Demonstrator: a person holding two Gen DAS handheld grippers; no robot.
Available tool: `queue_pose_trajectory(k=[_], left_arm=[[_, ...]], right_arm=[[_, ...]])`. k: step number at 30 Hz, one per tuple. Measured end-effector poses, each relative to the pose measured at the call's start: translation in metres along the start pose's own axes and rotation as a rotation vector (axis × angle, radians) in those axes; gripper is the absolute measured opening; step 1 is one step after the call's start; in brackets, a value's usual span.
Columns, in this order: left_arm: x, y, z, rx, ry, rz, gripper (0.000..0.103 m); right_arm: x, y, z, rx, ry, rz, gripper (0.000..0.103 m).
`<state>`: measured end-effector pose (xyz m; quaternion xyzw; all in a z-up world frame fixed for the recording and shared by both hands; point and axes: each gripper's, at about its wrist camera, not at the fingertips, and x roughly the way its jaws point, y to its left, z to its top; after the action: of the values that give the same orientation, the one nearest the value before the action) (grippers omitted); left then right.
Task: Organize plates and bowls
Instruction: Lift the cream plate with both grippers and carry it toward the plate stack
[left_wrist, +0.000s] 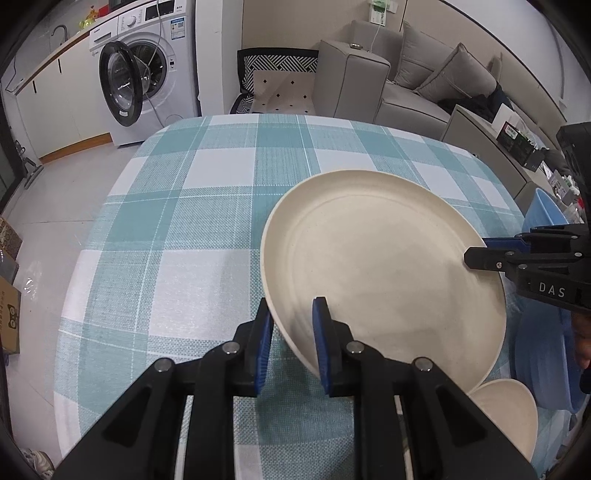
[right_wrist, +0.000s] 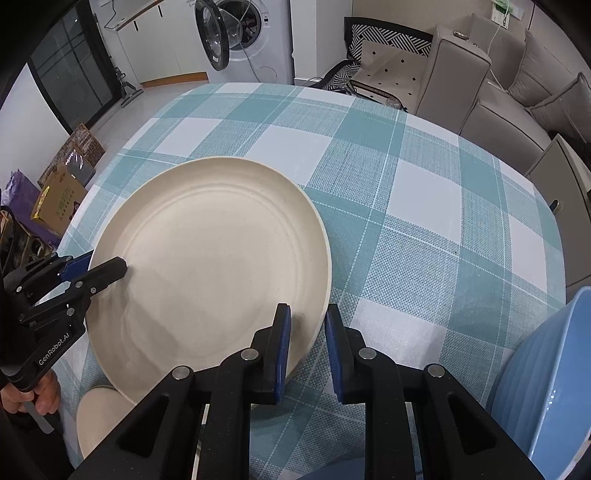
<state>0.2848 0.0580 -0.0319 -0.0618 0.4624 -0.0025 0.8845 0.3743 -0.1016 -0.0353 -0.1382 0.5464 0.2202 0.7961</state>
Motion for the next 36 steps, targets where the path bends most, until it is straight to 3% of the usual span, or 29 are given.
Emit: queue_pose_trajectory(k=[22,36], left_arm=[[-0.051,-0.008,0.002,0.013,-0.084,-0.002,0.020],[-0.081,-0.017,-0.016,0.026,-0.116,-0.013,0.020]], right_arm=[[-0.064,0.007,-0.012,0.017,-0.125,0.014,0.019],[-0.097,0.011,-0.035,0.031,-0.188,0.040,0.019]])
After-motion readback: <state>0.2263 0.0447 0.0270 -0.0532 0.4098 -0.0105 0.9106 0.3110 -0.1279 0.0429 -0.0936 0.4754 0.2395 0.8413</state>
